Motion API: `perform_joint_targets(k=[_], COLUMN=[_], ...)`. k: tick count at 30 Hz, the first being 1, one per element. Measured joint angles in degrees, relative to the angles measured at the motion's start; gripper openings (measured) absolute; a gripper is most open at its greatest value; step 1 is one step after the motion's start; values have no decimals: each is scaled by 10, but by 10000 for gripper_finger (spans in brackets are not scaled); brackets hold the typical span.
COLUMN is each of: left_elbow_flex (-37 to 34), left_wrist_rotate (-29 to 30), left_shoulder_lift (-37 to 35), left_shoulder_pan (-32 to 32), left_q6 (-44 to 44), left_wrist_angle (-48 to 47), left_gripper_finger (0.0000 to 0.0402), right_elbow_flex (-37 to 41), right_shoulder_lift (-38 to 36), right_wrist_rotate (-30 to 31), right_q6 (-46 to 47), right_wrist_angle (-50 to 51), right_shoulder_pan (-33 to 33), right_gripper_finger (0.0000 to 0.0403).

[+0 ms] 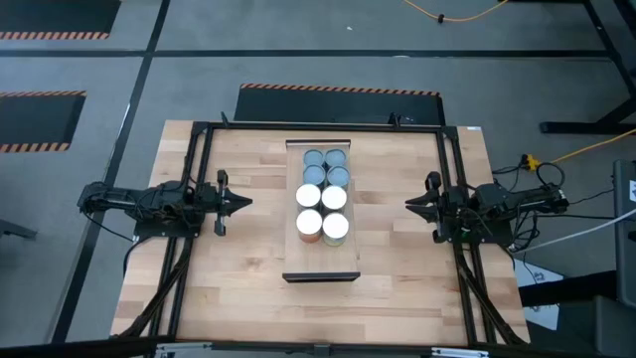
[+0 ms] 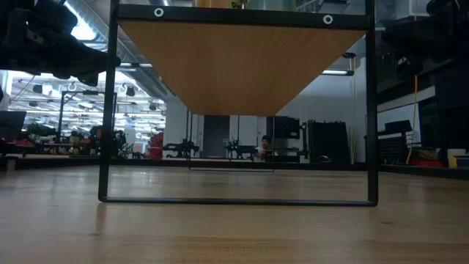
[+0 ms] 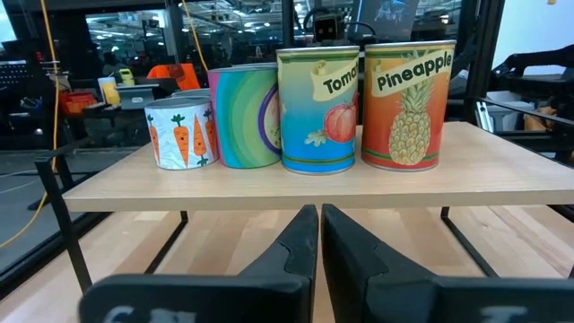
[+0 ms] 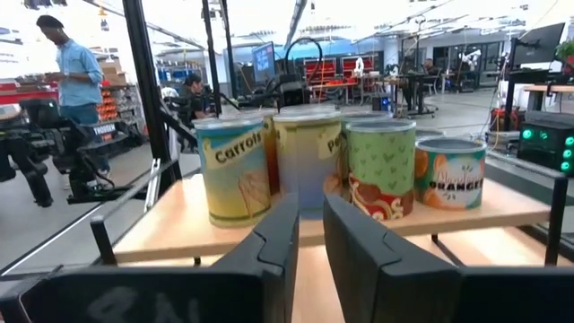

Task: Pick and place cans onto a shelf
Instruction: Return to Home Position

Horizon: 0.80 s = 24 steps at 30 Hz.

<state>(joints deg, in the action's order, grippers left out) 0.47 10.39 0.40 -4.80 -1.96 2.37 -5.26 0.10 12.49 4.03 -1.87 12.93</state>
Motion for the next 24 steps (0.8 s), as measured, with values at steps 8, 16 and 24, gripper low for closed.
perform_joint_targets(k=[8, 16, 24], left_elbow_flex=[0, 0, 0], left_wrist_rotate=[0, 0, 0], left_shoulder_lift=[0, 0, 0], left_shoulder_pan=[0, 0, 0], left_q6=[0, 0, 0], left_wrist_angle=[0, 0, 0], left_gripper_finger=[2, 10, 26], right_elbow_flex=[39, 49, 49], right_shoulder_lift=[0, 1, 1], right_wrist_rotate=[1, 25, 84], right_q6=[-1, -28, -59], right_wrist_angle=[-31, -43, -32], right_shoulder_pan=[-1, -1, -1], right_gripper_finger=[61, 61, 61])
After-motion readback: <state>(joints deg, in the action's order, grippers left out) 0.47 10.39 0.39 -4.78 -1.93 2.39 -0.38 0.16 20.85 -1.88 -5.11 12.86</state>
